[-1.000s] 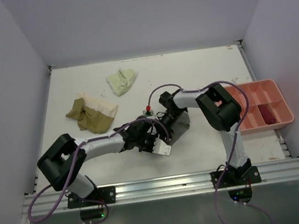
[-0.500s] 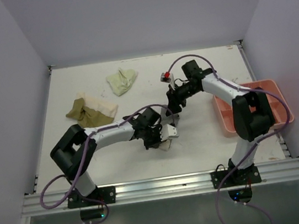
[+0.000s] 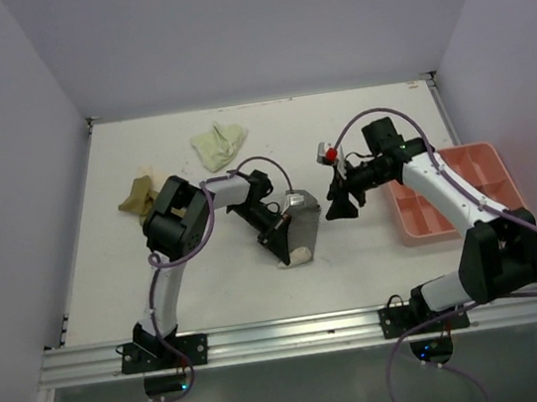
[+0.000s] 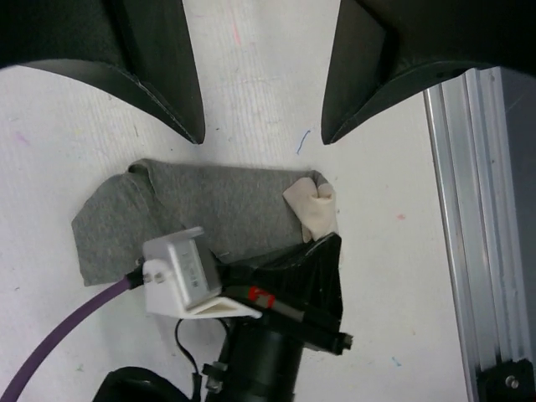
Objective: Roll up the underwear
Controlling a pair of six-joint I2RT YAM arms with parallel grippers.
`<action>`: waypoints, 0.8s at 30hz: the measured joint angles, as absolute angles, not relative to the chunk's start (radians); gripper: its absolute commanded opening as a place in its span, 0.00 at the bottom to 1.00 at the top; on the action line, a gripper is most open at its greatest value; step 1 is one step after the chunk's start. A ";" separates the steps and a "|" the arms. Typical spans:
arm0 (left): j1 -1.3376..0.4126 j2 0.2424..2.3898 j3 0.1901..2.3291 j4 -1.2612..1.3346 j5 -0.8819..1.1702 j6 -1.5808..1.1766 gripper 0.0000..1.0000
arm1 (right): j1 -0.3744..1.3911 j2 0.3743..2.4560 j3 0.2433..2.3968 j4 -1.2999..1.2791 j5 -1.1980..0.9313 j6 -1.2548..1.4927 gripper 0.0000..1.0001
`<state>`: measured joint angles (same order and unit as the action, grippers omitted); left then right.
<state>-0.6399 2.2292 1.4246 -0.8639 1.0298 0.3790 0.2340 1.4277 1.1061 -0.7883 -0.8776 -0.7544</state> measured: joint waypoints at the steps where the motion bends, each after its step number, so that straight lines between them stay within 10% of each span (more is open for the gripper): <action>1: -0.625 2.256 1.438 -0.893 1.063 0.370 0.00 | 0.239 1.419 1.098 -0.800 -0.872 -0.771 0.66; 24: -0.610 2.347 1.510 -1.074 1.051 0.227 0.00 | 0.925 1.559 1.015 -0.613 -0.405 -0.846 0.62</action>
<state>-0.6102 2.3466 1.5105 -1.0740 1.0512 0.2272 0.9249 1.5589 1.0153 -0.6128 -0.4046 -0.8455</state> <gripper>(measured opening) 0.030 0.622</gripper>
